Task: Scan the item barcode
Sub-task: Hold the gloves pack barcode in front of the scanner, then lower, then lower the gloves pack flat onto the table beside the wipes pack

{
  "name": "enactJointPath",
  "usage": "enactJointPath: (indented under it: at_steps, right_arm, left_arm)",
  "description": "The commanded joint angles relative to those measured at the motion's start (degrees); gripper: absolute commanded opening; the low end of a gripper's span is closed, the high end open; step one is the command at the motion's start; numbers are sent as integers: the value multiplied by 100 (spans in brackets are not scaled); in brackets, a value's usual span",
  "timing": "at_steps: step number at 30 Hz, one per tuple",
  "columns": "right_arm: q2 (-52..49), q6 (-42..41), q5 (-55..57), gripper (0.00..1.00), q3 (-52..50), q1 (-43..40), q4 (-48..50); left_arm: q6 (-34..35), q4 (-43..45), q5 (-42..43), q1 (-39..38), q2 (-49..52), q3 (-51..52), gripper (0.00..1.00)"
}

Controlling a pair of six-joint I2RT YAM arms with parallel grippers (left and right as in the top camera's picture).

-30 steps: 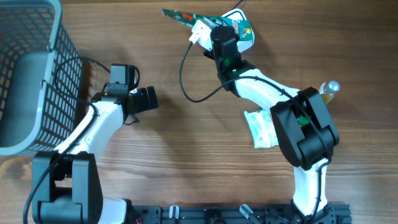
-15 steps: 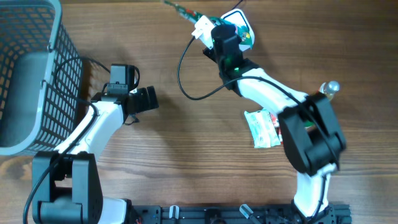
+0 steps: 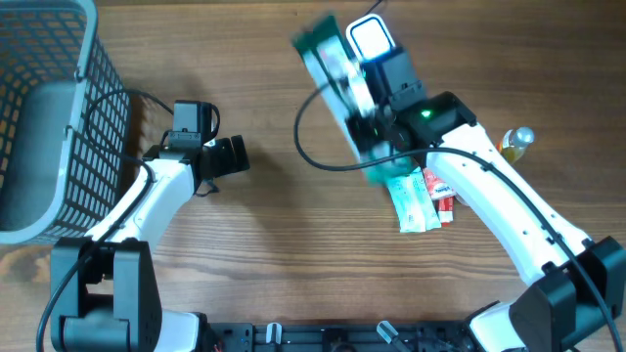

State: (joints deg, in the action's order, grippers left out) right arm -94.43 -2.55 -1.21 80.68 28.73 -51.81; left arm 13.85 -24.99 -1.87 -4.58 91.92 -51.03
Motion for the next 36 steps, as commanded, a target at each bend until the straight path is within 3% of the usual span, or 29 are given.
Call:
enactJointPath:
  at_steps: [1, 4, 12, 14, 16, 20, 27, 28, 36]
  right_arm:
    - [4, -1414, -603, 5, -164, 28, -940]
    - [4, -1851, -614, 11, -472, 28, -1412]
    - [0, -2684, -83, 10, -1137, 28, -1285]
    - [0, -2684, -7, 20, -1187, 28, -1250]
    - [0, -2680, 7, 43, -1204, 28, -1246]
    - [0, -2684, 267, 75, -1213, 28, -1246]
    - [0, -2752, 485, 90, -1215, 28, -1113]
    - [0, -2747, 485, 100, -1215, 28, -1084]
    - [0, -2747, 483, 100, -1215, 28, -691]
  left_arm:
    - [26, 15, -15, 22, -101, 13, 100]
    - [26, 15, -15, 22, -101, 13, 100]
    - [26, 15, -15, 22, -101, 13, 100]
    - [26, 15, -15, 20, -101, 13, 100]
    - [26, 15, -15, 20, -101, 13, 100]
    - [26, 15, -15, 20, -101, 13, 100]
    - [26, 15, -15, 22, -101, 13, 100]
    - [26, 15, -15, 20, -101, 13, 100]
    - [26, 15, -15, 20, -101, 13, 100]
